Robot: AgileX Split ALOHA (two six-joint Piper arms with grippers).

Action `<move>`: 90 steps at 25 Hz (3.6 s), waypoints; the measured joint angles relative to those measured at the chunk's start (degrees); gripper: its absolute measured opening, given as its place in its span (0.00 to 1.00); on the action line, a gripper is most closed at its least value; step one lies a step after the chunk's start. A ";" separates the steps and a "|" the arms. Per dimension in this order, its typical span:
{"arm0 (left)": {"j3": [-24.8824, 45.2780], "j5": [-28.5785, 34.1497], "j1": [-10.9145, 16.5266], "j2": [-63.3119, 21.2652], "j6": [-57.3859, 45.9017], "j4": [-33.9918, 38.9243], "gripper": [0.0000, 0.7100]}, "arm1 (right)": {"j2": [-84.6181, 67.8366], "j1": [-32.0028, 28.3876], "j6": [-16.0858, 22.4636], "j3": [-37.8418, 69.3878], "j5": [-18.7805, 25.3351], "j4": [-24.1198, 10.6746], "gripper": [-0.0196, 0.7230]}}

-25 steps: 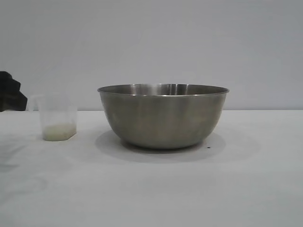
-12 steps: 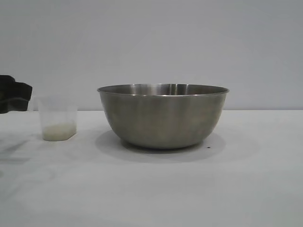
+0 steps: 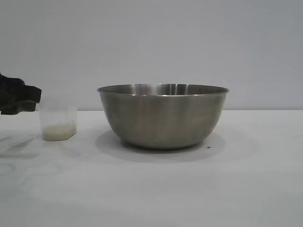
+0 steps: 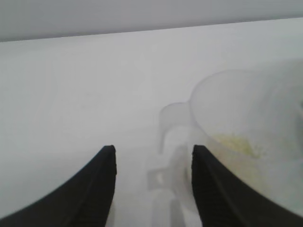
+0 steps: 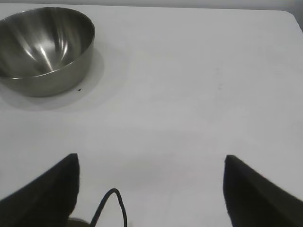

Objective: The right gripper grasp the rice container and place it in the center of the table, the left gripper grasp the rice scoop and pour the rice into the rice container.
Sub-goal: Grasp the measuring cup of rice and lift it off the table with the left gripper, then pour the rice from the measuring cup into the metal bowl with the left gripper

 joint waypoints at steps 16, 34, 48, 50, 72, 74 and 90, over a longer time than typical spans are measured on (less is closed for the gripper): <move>-6.32 0.00 0.00 3.98 1.63 0.67 0.00 | 0.00 0.00 0.00 0.00 0.00 0.00 0.74; -6.71 0.62 0.00 -3.74 2.03 2.51 0.00 | 0.00 0.00 0.00 0.00 0.00 0.00 0.74; -17.07 8.26 0.00 -10.23 7.49 18.80 0.00 | 0.00 0.00 0.00 0.00 0.00 0.00 0.74; -17.99 9.38 0.00 -10.91 7.72 21.81 0.00 | 0.00 0.00 0.00 0.00 0.00 0.00 0.74; -24.73 18.45 -8.90 -11.63 44.13 35.42 0.00 | 0.00 0.00 0.00 0.00 0.00 0.00 0.74; -24.73 18.68 -10.17 -11.63 49.02 35.42 0.00 | 0.00 0.00 0.00 0.00 0.00 0.00 0.74; -24.73 18.68 -12.41 -11.63 80.05 35.06 0.00 | 0.00 0.00 0.00 0.00 0.00 0.00 0.74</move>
